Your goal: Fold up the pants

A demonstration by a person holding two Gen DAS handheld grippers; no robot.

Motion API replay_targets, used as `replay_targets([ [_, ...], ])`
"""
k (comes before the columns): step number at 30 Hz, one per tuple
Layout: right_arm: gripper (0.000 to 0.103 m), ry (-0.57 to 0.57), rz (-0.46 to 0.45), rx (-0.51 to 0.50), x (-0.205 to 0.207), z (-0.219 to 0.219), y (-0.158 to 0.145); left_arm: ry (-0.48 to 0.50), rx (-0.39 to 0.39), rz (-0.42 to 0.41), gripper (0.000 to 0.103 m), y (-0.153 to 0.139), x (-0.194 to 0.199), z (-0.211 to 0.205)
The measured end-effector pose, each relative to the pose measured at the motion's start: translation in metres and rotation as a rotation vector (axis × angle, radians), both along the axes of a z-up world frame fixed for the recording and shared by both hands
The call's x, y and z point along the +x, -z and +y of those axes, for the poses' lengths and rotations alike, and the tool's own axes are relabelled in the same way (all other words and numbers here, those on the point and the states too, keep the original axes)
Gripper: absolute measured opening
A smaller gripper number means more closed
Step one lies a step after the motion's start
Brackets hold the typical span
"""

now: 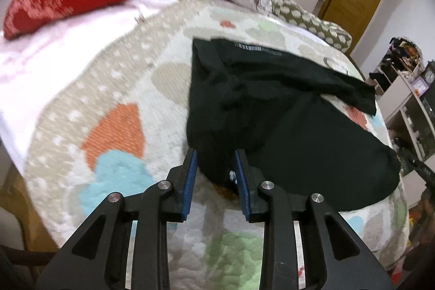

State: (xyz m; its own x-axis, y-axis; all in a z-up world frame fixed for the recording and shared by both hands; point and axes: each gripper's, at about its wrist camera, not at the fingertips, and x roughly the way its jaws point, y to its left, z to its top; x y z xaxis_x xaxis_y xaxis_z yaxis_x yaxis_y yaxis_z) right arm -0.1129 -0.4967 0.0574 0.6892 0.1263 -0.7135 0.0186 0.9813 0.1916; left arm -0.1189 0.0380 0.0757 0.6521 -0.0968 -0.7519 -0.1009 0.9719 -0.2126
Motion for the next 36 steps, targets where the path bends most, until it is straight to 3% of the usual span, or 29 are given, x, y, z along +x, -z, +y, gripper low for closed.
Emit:
replay_targets([
  [5, 0.041, -0.115, 0.054, 0.028, 0.002, 0.032, 0.021, 0.032, -0.033, -0.025, 0.026, -0.012, 0.003, -0.005],
  [8, 0.041, -0.125, 0.081, 0.032, 0.004, 0.038, 0.033, 0.072, -0.042, -0.023, 0.026, -0.007, 0.012, -0.019],
  [11, 0.041, -0.102, 0.144, 0.034, 0.009, 0.030, 0.052, 0.096, -0.055, 0.015, 0.039, 0.012, 0.026, -0.029],
  [15, 0.041, -0.113, 0.134, 0.053, 0.012, 0.027, 0.043, 0.098, -0.107, 0.097, 0.039, 0.042, 0.041, -0.024],
  [20, 0.045, -0.127, 0.066, 0.089, 0.035, 0.031, 0.023, 0.123, -0.106, 0.044, 0.039, 0.012, 0.043, -0.017],
  [22, 0.048, -0.129, 0.063, 0.113, 0.047, 0.033, 0.021, 0.116, -0.096, 0.005, 0.050, -0.003, 0.047, -0.011],
  [23, 0.048, -0.136, 0.063, 0.121, 0.056, 0.036, 0.021, 0.112, -0.091, -0.017, 0.073, -0.010, 0.050, -0.008],
  [24, 0.048, -0.143, 0.062, 0.124, 0.065, 0.039, 0.020, 0.103, -0.090, -0.043, 0.086, -0.017, 0.055, -0.004],
  [27, 0.048, -0.149, 0.059, 0.106, 0.092, 0.045, 0.016, 0.099, -0.099, -0.076, 0.087, -0.026, 0.083, 0.013],
  [31, 0.049, -0.159, 0.073, 0.123, 0.124, 0.050, 0.014, 0.109, -0.064, 0.003, 0.087, -0.013, 0.145, 0.029],
  [36, 0.050, -0.183, 0.089, 0.116, 0.159, 0.058, 0.017, 0.237, 0.019, 0.048, 0.087, 0.004, 0.215, 0.030],
])
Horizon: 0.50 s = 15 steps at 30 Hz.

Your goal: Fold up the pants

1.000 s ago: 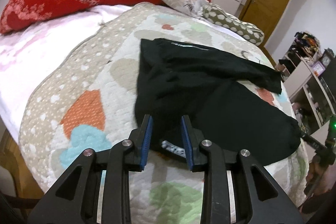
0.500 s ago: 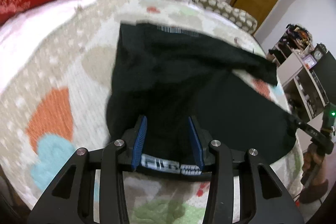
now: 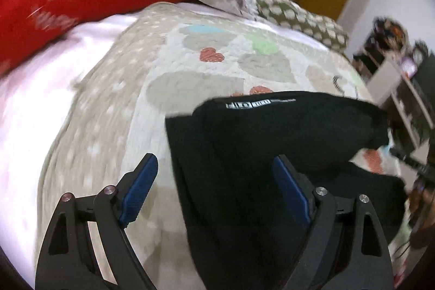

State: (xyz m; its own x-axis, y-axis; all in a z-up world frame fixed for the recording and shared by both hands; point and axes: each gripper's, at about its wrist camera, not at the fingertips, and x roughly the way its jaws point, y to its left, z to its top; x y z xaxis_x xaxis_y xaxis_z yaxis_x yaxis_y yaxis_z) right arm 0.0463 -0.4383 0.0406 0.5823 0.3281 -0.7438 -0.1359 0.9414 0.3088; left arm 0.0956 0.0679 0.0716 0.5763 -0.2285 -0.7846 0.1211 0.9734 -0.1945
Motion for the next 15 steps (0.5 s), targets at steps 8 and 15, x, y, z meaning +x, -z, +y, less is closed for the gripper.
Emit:
replay_targets([
  [8, 0.051, 0.003, 0.029, 0.033, 0.022, 0.005, 0.014, 0.114, 0.103, 0.133, 0.087, 0.037, 0.087, -0.021],
  [15, 0.051, 0.010, 0.048, 0.048, 0.030, 0.005, 0.024, 0.214, 0.200, 0.137, 0.035, 0.045, 0.094, -0.054],
])
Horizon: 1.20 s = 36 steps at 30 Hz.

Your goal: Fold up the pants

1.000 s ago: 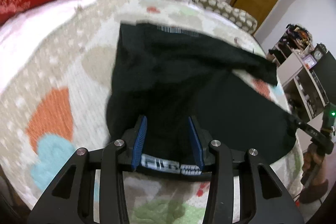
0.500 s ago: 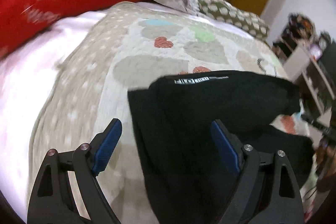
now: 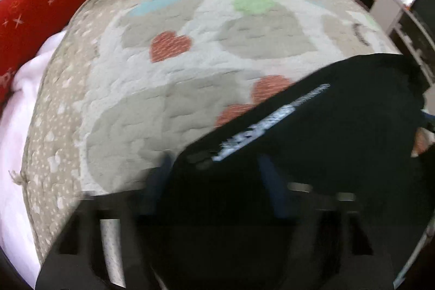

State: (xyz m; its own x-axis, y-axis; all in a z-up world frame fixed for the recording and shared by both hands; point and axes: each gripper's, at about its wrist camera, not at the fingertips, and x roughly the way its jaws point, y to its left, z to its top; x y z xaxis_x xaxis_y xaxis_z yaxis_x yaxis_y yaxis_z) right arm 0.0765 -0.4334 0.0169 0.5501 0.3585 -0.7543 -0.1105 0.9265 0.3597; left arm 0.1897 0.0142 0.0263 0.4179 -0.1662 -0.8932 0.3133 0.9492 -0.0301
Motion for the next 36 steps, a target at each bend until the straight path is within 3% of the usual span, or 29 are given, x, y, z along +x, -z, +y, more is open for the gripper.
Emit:
replay_targets([
  [2, 0.051, 0.003, -0.011, 0.012, -0.002, 0.000, -0.002, 0.006, -0.005, -0.011, 0.014, -0.008, -0.009, -0.001],
  [5, 0.051, 0.006, -0.035, 0.026, -0.008, 0.000, -0.010, 0.034, -0.022, -0.080, 0.011, -0.030, -0.040, -0.007],
  [12, 0.051, 0.037, -0.097, 0.093, -0.031, -0.014, -0.033, 0.140, -0.198, -0.242, 0.011, -0.085, -0.171, -0.029],
  [14, 0.054, 0.059, -0.101, 0.144, -0.036, -0.022, -0.035, 0.138, -0.242, -0.244, 0.011, -0.085, -0.203, -0.031],
  [16, 0.064, 0.085, -0.091, 0.190, -0.039, -0.029, -0.034, 0.115, -0.272, -0.236, 0.011, -0.077, -0.231, -0.032],
  [20, 0.067, 0.133, -0.074, 0.330, -0.051, -0.045, -0.024, 0.051, -0.289, -0.175, 0.011, -0.056, -0.260, -0.030],
  [25, 0.068, 0.177, -0.029, 0.396, -0.053, -0.055, -0.007, -0.002, -0.315, -0.110, 0.010, -0.037, -0.272, -0.020],
  [29, 0.068, 0.260, 0.018, 0.380, -0.047, -0.064, 0.007, -0.022, -0.327, -0.103, 0.010, -0.036, -0.275, -0.015],
  [32, 0.068, 0.280, -0.006, 0.444, -0.052, -0.073, 0.010, -0.018, -0.326, -0.113, 0.010, -0.040, -0.275, -0.014],
  [33, 0.064, 0.278, -0.011, 0.439, -0.052, -0.074, 0.009, -0.015, -0.322, -0.115, 0.010, -0.041, -0.276, -0.014],
  [34, 0.039, 0.271, -0.021, 0.404, -0.051, -0.073, 0.007, -0.013, -0.316, -0.115, 0.010, -0.040, -0.277, -0.013],
  [36, 0.005, 0.250, -0.062, 0.323, -0.052, -0.071, 0.000, -0.012, -0.313, -0.113, 0.010, -0.039, -0.274, -0.012],
])
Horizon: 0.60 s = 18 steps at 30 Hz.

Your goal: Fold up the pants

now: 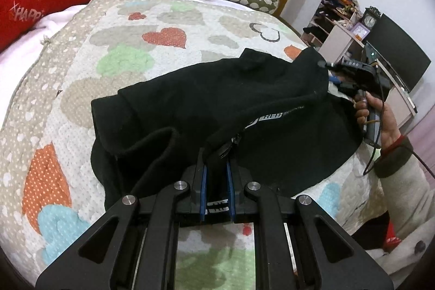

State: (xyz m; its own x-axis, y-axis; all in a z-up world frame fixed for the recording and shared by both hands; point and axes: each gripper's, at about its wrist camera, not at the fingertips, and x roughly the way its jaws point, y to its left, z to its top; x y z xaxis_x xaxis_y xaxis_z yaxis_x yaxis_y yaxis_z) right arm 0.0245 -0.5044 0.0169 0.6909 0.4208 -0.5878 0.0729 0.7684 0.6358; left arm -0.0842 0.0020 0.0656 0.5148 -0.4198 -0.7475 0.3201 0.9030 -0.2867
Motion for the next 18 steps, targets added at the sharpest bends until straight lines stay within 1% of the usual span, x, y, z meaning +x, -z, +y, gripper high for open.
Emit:
replay_targets([
  [1, 0.004, -0.006, -0.027, -0.027, -0.001, 0.000, -0.005, 0.000, -0.004, 0.001, 0.010, 0.000, 0.001, 0.001],
  [2, 0.004, -0.014, -0.057, -0.028, -0.004, -0.001, -0.012, 0.001, -0.007, 0.002, 0.010, 0.000, 0.001, 0.002],
  [3, 0.003, -0.015, -0.068, -0.033, -0.008, -0.002, -0.015, 0.000, -0.007, 0.000, 0.010, -0.001, 0.001, 0.002],
  [6, 0.003, -0.036, -0.137, -0.103, -0.040, -0.002, -0.044, -0.002, -0.002, -0.041, 0.011, -0.014, -0.007, 0.007],
  [7, 0.003, -0.050, -0.155, -0.118, -0.056, -0.002, -0.053, -0.004, 0.000, -0.059, 0.011, -0.019, -0.011, 0.010],
  [8, 0.003, -0.068, -0.174, -0.131, -0.081, -0.001, -0.062, -0.006, 0.000, -0.072, 0.011, -0.023, -0.014, 0.014],
  [10, 0.003, -0.084, -0.182, -0.174, -0.117, 0.005, -0.066, -0.004, -0.007, -0.077, 0.011, -0.024, -0.021, 0.024],
  [11, 0.003, -0.096, -0.161, -0.192, -0.140, 0.008, -0.061, -0.005, -0.008, -0.068, 0.011, -0.021, -0.022, 0.027],
  [12, 0.003, -0.103, -0.132, -0.186, -0.151, 0.010, -0.052, -0.011, -0.006, -0.045, 0.011, -0.014, -0.022, 0.030],
  [13, 0.003, -0.117, -0.079, -0.176, -0.162, 0.013, -0.036, -0.017, 0.003, -0.025, 0.011, -0.007, -0.022, 0.030],
  [14, 0.003, -0.131, -0.027, -0.195, -0.166, 0.018, -0.020, -0.023, 0.011, -0.008, 0.011, 0.000, -0.022, 0.029],
  [16, 0.003, -0.133, 0.042, -0.233, -0.170, 0.023, 0.004, -0.034, 0.011, 0.004, 0.011, 0.010, -0.022, 0.027],
  [18, 0.003, -0.122, 0.044, -0.197, -0.169, 0.019, 0.013, -0.049, 0.015, 0.000, 0.011, 0.012, -0.024, 0.025],
])
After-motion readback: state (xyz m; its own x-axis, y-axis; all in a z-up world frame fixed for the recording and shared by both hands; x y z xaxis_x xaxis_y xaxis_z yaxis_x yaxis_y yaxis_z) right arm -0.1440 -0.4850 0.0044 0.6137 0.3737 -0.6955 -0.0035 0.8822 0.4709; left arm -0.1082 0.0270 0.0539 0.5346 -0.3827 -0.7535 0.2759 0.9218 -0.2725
